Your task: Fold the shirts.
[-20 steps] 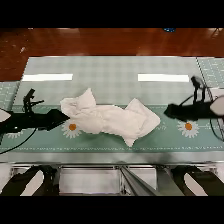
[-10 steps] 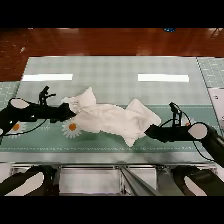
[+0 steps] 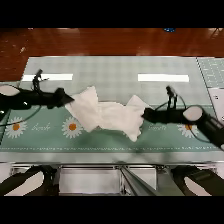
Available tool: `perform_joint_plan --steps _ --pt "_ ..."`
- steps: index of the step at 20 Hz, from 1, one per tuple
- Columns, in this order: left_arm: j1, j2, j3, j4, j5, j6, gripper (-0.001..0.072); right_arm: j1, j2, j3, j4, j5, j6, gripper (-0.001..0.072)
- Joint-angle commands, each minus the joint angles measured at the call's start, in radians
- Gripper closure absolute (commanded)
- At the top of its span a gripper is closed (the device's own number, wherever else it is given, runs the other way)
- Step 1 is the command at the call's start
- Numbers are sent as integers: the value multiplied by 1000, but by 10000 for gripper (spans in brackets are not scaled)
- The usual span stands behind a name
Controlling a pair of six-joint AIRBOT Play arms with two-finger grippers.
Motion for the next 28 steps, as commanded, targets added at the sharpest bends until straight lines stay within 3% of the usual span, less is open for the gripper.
perform_joint_plan --steps 1,7,11,16,18,20,23,26,28 --pt "63 52 243 -94 -52 5 687 -86 -23 372 -146 146 -60 688" --pt "119 157 734 -89 -90 1 687 -231 -19 1172 -309 401 -60 688" --pt "154 269 901 25 -155 -10 687 -237 65 1407 -420 472 -60 688" --pt "162 416 902 212 -482 -64 687 -237 217 1412 -544 537 -45 688" --pt "143 477 832 294 -540 -111 687 -237 243 1410 -578 616 -25 688" --pt "118 559 683 330 -540 -121 687 -237 247 1387 -583 708 -14 688" --pt "96 660 369 347 -530 -143 687 -237 254 1212 -562 711 4 688" --pt "93 688 46 334 -465 -141 687 -237 251 922 -445 599 -9 688" --pt "93 671 -147 314 -325 -138 687 -237 216 732 -389 476 -12 688"
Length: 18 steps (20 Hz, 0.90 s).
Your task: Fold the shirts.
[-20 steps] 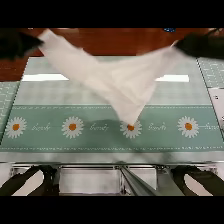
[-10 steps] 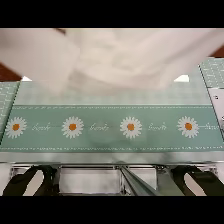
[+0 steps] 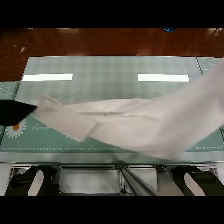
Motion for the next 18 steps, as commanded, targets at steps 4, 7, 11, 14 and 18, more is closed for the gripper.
perform_joint_plan --steps 4,7,11,14,18 --pt "-5 -98 -478 -81 446 3 687 0 -257 -320 115 -310 -6 688" --pt "-5 -246 -483 -183 564 88 686 0 -481 -243 133 -402 -7 687" --pt "-5 -443 -481 -305 632 198 498 0 -717 -120 177 -421 20 569" --pt "40 -549 -391 -230 568 207 197 -24 -779 -46 178 -403 34 301" --pt "270 -557 -156 -188 407 200 197 -196 -694 27 117 -203 33 302"
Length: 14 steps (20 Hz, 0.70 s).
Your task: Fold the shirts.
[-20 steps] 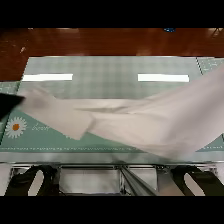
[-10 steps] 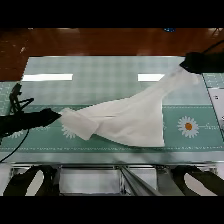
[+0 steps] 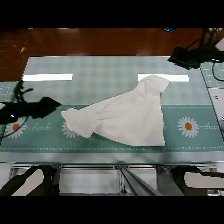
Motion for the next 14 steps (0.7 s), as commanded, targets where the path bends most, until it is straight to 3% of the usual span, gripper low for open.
perform_joint_plan --steps 1,3,6,10,12,13,14 --pt "180 -27 162 24 -119 -18 197 -146 69 23 -105 160 7 302" --pt "225 -44 154 24 -182 -77 198 -228 175 -134 -170 175 28 302" --pt "151 -136 82 14 -282 -59 198 -266 356 -545 -118 83 18 302" --pt "-22 -277 63 5 -245 -27 198 -265 516 -887 31 89 -96 302" --pt "-96 -327 64 -28 -187 -28 199 -264 560 -961 31 96 -99 302" --pt "-123 -345 69 -46 -166 -28 221 -264 576 -982 34 116 -107 302" --pt "-140 -356 79 -50 -158 -28 415 -264 591 -996 31 137 -128 302"
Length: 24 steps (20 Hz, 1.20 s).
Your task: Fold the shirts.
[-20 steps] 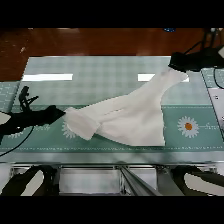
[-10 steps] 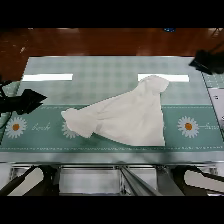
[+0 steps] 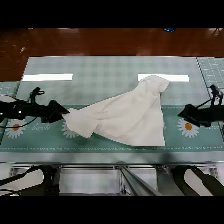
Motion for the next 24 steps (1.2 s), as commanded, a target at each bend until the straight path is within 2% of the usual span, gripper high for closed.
perform_joint_plan --steps 1,3,8,12,15,16,17,18,19,21,24 --pt "-89 -60 20 -32 45 21 679 -5 80 -126 29 62 -63 302" --pt "-93 -60 47 -32 37 40 686 -4 85 -146 29 122 -73 302" --pt "-93 -60 64 -32 35 39 686 85 30 -190 42 164 -70 302" --pt "-93 -60 64 -32 34 39 686 175 -61 -190 70 122 -64 302" --pt "-93 -60 64 -32 34 39 686 259 -140 -190 134 23 -67 303" --pt "-93 -60 62 -31 27 39 686 284 -157 -190 174 -35 -68 320" --pt "-93 -60 62 -28 21 39 686 306 -164 -189 237 -82 -80 437" --pt "-93 -60 65 -29 15 39 686 323 -163 -184 318 -108 -131 605" --pt "-92 -59 78 -29 3 39 686 335 -163 -164 403 -107 -211 687" --pt "-87 -50 147 -34 -48 39 686 340 -162 -55 488 -47 -266 687" --pt "-71 6 336 -127 -131 39 687 340 -128 257 440 26 -238 688"
